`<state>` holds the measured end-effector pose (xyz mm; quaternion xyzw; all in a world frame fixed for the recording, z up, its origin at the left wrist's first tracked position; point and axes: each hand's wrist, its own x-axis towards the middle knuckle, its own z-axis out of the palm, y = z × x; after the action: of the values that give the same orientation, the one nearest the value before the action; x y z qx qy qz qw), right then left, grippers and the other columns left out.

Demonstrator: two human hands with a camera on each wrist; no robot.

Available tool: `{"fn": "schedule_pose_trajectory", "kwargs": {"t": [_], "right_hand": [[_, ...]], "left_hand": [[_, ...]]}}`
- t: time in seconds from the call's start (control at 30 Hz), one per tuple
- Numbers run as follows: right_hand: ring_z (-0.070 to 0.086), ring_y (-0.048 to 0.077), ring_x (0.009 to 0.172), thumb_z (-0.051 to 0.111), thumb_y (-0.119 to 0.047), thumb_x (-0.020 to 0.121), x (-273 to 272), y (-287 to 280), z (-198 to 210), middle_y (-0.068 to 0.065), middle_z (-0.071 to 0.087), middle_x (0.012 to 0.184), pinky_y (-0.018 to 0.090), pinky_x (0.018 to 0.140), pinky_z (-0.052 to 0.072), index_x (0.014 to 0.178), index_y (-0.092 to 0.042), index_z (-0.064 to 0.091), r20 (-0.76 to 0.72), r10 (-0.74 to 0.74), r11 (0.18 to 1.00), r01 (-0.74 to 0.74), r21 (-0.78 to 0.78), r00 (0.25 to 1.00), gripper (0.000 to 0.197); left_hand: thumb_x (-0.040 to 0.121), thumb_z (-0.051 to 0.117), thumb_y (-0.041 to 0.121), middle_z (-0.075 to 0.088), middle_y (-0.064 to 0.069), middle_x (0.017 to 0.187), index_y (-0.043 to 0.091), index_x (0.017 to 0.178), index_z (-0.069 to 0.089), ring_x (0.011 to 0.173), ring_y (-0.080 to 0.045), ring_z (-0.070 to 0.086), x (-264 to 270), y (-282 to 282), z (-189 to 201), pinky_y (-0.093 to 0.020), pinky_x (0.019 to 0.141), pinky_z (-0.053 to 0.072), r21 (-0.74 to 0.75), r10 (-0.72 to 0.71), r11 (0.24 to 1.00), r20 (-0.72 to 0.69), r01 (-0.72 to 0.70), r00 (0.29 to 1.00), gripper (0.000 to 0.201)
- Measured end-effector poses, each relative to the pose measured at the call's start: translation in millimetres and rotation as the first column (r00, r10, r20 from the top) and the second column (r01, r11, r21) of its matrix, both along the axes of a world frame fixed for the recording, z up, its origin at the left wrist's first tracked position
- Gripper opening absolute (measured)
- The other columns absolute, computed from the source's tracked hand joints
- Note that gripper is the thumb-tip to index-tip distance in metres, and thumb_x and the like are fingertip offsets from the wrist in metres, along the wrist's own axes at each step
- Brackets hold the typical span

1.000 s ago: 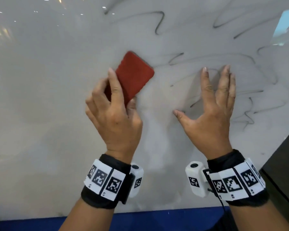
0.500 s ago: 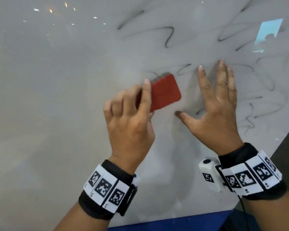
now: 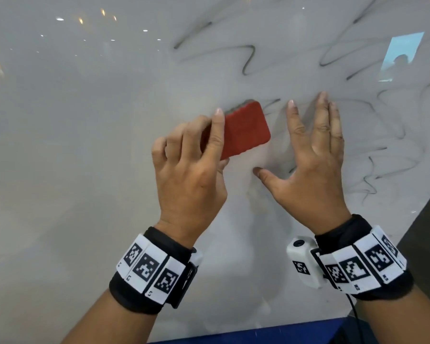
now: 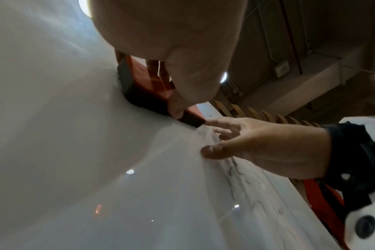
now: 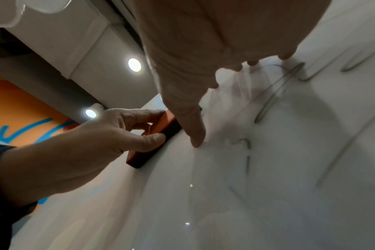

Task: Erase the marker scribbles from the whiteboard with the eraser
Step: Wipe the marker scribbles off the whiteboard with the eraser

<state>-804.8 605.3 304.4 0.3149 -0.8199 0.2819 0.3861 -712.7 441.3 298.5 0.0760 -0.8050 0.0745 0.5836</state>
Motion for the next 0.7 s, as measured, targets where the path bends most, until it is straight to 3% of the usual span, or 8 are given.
{"fn": "schedule_pose_trajectory", "kwargs": {"t": [0.17,0.37,0.53,0.6,0.7], "right_hand": [[-0.001,0.032,0.152,0.079,-0.051,0.073,0,0,13,0.016,0.002,0.165,0.058,0.119,0.016,0.158,-0.025,0.019,-0.031,0.011,0.998,-0.010,0.055,0.999,0.107],[-0.001,0.033,0.152,0.076,-0.055,0.075,-2,-2,12,0.017,0.002,0.164,0.059,0.119,0.014,0.158,-0.025,0.018,-0.062,-0.014,0.996,0.019,0.087,0.998,0.106],[0.001,0.032,0.152,0.078,-0.055,0.073,-3,4,14,0.014,0.001,0.165,0.059,0.119,0.014,0.158,-0.031,0.015,-0.083,-0.045,0.989,0.056,0.135,0.996,0.108],[0.000,0.033,0.152,0.081,-0.054,0.070,-3,5,19,0.015,0.001,0.165,0.059,0.119,0.013,0.158,-0.031,0.015,-0.086,-0.044,0.988,0.056,0.141,0.995,0.113],[0.000,0.035,0.152,0.083,-0.055,0.065,-5,4,27,0.017,0.000,0.165,0.059,0.119,0.013,0.158,-0.030,0.014,-0.105,-0.031,0.984,0.049,0.171,0.994,0.118]], "left_hand": [[0.080,0.070,0.024,0.053,-0.013,0.130,0.007,0.145,0.047,0.114,-0.027,0.039,1,-1,19,-0.051,0.090,0.041,0.209,0.038,0.978,-0.119,-0.013,0.992,0.071],[0.079,0.073,0.020,0.055,-0.010,0.130,0.008,0.144,0.049,0.115,-0.027,0.041,-4,4,10,-0.045,0.092,0.037,0.014,0.024,1.000,-0.023,-0.023,0.999,0.070],[0.083,0.067,0.028,0.052,-0.013,0.131,0.007,0.146,0.044,0.113,-0.029,0.039,-4,1,27,-0.050,0.092,0.039,0.253,0.078,0.967,-0.155,-0.037,0.985,0.070],[0.082,0.068,0.026,0.051,-0.012,0.131,0.007,0.145,0.045,0.113,-0.029,0.041,-6,10,22,-0.048,0.092,0.037,0.194,0.061,0.980,-0.113,-0.038,0.992,0.070],[0.082,0.070,0.023,0.045,-0.005,0.131,0.008,0.143,0.049,0.112,-0.027,0.042,-8,15,9,-0.043,0.092,0.035,-0.049,0.035,0.998,0.012,-0.034,0.999,0.066]]}}
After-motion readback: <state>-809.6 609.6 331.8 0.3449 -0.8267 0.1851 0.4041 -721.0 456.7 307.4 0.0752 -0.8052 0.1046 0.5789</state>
